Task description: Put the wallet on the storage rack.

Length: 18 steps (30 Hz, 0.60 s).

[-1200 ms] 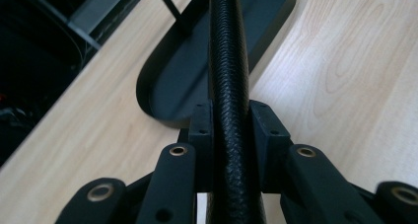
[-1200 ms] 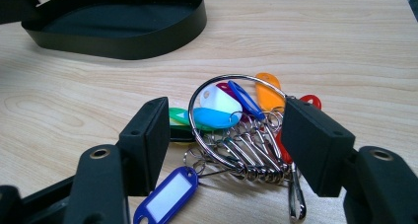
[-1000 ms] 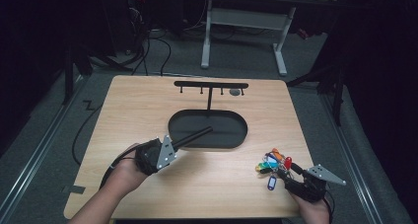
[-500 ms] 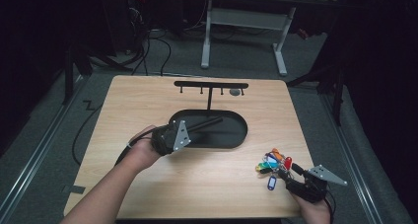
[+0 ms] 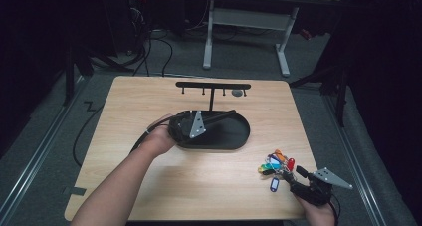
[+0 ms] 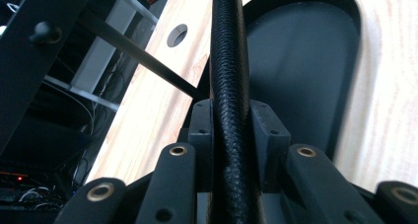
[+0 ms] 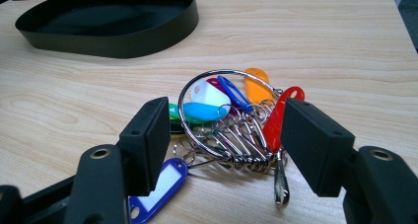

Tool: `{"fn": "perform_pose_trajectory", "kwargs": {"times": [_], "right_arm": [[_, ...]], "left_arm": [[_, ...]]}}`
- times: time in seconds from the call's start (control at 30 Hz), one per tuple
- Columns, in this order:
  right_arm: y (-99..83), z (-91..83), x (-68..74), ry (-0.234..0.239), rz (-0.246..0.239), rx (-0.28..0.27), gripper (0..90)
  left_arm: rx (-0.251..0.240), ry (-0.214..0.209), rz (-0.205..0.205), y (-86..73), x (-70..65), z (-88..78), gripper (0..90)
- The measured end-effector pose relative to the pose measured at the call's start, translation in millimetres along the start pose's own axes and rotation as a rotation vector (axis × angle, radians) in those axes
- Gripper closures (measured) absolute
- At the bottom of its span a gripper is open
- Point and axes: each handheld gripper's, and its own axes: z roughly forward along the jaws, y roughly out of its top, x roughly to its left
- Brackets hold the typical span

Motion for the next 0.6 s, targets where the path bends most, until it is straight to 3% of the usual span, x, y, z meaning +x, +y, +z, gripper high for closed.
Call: {"fn": "perform_pose_trajectory", "kwargs": {"times": [0.1, 0.27, 0.6], "right_arm": [[-0.8, -1.4, -1.4, -0.001, 0.005, -0.002, 36.3], [-1.9, -3.6, -2.0, -0.002, 0.013, -0.006, 36.3], [-2.2, -3.3, -0.7, -0.001, 0.010, -0.005, 36.4]], "left_arm": [[-0.012, -0.007, -0.037, -1.0, 3.5, 9.7, 74.4], [-0.034, -0.025, -0.053, -3.4, 3.7, 23.0, 74.5], [-0.061, -0.048, -0.020, -4.8, 1.4, 37.7, 74.4]]}}
